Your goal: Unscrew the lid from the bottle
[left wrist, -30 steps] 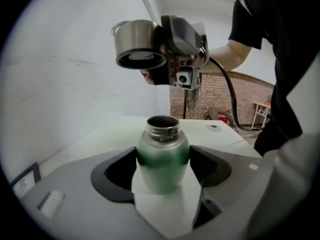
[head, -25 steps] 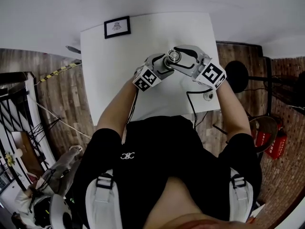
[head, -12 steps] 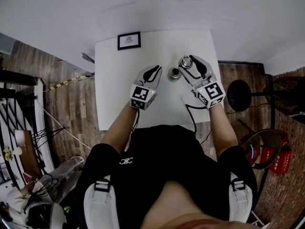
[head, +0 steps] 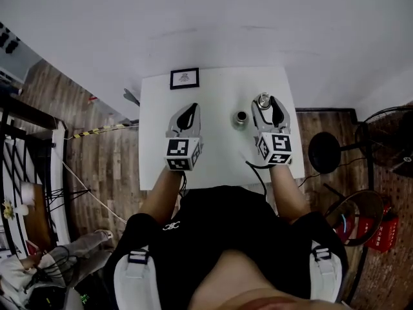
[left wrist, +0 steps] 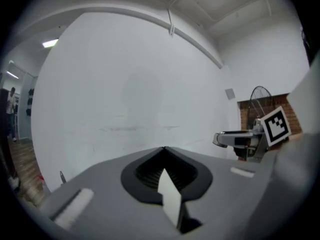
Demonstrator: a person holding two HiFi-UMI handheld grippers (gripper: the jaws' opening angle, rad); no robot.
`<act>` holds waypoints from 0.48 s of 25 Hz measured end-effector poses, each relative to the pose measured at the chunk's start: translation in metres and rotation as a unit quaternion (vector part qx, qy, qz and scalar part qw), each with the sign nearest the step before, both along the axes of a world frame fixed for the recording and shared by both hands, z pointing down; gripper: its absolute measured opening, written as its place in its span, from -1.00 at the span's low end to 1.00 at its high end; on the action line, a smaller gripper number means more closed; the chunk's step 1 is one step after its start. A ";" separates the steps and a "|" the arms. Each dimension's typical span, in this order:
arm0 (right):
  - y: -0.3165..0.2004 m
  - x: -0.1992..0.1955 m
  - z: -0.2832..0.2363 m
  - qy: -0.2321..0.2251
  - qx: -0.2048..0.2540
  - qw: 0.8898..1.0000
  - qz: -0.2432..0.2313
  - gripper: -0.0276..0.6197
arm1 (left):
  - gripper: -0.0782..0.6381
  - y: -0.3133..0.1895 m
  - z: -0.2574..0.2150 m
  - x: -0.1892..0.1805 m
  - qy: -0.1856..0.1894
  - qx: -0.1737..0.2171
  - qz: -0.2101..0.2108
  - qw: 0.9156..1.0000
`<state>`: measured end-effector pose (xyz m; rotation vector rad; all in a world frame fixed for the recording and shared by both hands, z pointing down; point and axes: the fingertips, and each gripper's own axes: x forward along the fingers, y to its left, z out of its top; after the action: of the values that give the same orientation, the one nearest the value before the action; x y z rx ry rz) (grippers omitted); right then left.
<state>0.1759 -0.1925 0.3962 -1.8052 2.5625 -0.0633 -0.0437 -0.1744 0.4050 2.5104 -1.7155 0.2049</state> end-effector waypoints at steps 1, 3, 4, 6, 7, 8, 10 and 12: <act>0.001 0.000 0.002 -0.001 -0.003 1.000 0.001 -0.14 | -0.63 0.001 -0.003 -0.005 0.007 0.006 -0.012 1.000; 0.004 -0.001 0.002 -0.001 -0.004 1.000 0.000 -0.14 | -0.63 0.001 -0.007 -0.012 0.019 0.010 -0.033 0.999; 0.005 -0.002 0.002 0.001 -0.003 1.000 -0.002 -0.14 | -0.63 0.002 -0.008 -0.015 0.021 0.009 -0.040 0.999; 0.006 -0.002 0.001 0.002 -0.002 1.000 -0.005 -0.14 | -0.63 0.001 -0.008 -0.017 0.021 0.005 -0.046 0.999; 0.006 -0.001 0.001 0.003 -0.002 1.000 -0.005 -0.14 | -0.63 0.001 -0.007 -0.016 0.021 0.005 -0.047 0.999; 0.006 -0.001 0.001 0.003 -0.001 1.000 -0.005 -0.14 | -0.63 0.001 -0.007 -0.016 0.021 0.007 -0.048 0.999; 0.006 0.001 0.002 0.002 -0.001 1.000 -0.004 -0.14 | -0.63 0.001 -0.007 -0.015 0.019 0.016 -0.051 0.998; 0.006 0.001 0.001 0.001 -0.001 1.000 -0.005 -0.14 | -0.63 0.002 -0.008 -0.014 0.016 0.022 -0.052 0.998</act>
<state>0.1774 -0.1864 0.3970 -1.7937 2.5745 -0.0628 -0.0575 -0.1724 0.3971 2.4323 -1.8505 0.1205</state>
